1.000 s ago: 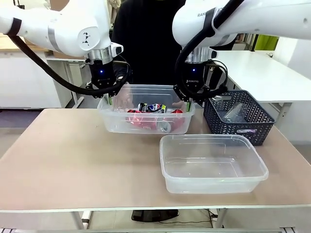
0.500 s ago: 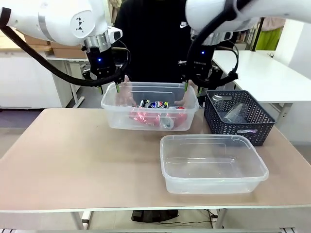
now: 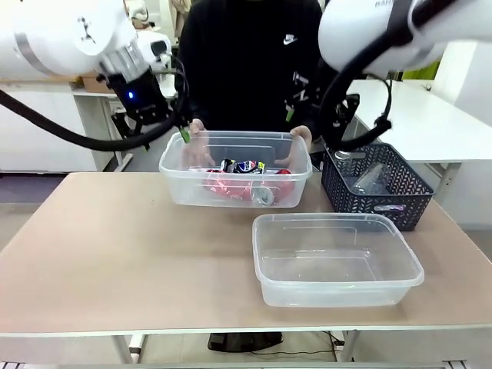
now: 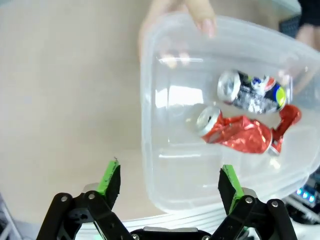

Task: Sort the waste into each basket.
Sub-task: Release the Organizing box you were holding, then pick up the Organizing box on the right side of the table and lift it.

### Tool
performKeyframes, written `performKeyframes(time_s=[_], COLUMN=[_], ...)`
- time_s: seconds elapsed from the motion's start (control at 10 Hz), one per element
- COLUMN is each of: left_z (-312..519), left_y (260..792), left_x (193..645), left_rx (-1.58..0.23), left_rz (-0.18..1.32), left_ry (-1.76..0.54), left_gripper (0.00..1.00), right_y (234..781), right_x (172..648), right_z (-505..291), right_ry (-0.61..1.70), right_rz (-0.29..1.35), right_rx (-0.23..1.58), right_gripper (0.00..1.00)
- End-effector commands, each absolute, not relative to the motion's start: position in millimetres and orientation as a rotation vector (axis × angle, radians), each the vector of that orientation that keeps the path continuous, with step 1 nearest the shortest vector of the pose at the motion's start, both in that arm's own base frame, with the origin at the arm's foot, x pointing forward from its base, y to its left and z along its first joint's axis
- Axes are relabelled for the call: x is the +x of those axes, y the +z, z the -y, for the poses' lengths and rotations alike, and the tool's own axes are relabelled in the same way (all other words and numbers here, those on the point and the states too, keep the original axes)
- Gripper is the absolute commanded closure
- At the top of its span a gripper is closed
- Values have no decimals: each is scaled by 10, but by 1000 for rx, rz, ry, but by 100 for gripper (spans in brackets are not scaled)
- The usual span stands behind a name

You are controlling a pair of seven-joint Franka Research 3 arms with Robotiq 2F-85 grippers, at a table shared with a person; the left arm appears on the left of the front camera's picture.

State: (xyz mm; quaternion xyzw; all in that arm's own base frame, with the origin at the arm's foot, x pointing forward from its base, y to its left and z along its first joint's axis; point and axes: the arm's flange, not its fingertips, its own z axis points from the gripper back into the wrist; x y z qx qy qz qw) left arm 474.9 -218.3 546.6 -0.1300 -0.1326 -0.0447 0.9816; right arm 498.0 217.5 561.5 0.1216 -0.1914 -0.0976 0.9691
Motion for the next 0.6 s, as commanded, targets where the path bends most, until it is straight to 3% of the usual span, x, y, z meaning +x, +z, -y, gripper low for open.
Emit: performKeyframes(time_s=[0.0,0.1,0.5], left_z=[2035,2183,2183], left_y=[5386,5466,5466], left_x=[4662,4749,4749], left_rx=[-308,-262,-262], left_rz=[243,267,267], left_ry=[-163,-90,-90], left_gripper=[0,0,0], right_y=[5465,5615,5615], right_x=[4869,4980,4980], right_z=[-2103,-2175,-2175], right_ry=[-63,-197,-197], right_rz=[360,387,387], right_rx=[266,246,246], right_gripper=[0,0,0])
